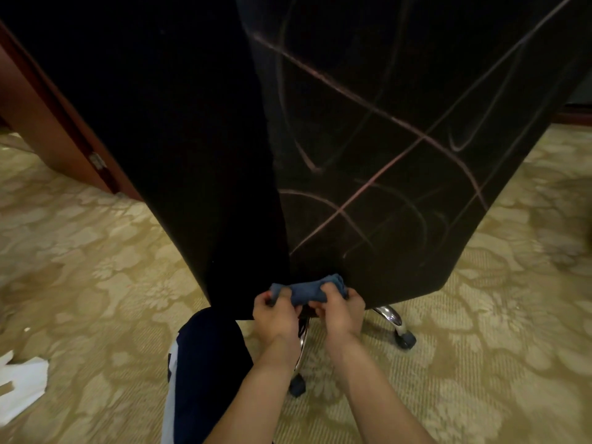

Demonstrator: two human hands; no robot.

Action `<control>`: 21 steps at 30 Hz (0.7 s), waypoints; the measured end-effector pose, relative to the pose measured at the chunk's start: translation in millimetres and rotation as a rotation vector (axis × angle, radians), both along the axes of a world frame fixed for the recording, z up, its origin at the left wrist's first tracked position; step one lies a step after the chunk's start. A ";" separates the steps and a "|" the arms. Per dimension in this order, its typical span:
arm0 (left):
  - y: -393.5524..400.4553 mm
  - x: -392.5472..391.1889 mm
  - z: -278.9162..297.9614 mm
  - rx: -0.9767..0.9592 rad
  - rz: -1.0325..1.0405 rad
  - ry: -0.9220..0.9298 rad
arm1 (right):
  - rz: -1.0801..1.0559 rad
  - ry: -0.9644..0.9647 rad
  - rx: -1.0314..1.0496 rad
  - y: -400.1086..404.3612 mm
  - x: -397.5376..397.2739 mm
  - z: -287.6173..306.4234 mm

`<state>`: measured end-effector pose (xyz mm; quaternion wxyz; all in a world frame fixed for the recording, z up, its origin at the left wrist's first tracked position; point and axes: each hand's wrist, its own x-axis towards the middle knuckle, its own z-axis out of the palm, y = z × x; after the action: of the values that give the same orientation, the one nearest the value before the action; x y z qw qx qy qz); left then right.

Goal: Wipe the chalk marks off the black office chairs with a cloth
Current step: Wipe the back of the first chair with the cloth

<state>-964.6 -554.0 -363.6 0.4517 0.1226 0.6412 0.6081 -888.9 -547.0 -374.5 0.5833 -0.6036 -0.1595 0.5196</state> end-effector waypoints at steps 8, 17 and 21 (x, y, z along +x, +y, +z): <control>-4.0 2.9 32.9 0.140 0.008 0.264 | 0.046 -0.111 0.171 -3.0 -3.6 31.0; -0.5 -13.6 8.0 -0.014 -0.016 0.344 | 0.046 -0.173 0.027 -2.3 -22.7 -6.2; 0.1 -16.2 -6.0 -0.141 -0.051 0.366 | 0.074 -0.148 -0.050 0.7 -25.2 -22.0</control>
<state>-980.8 -553.9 -369.7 0.3502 0.2156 0.7503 0.5176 -914.1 -546.3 -396.4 0.5348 -0.6486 -0.2114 0.4986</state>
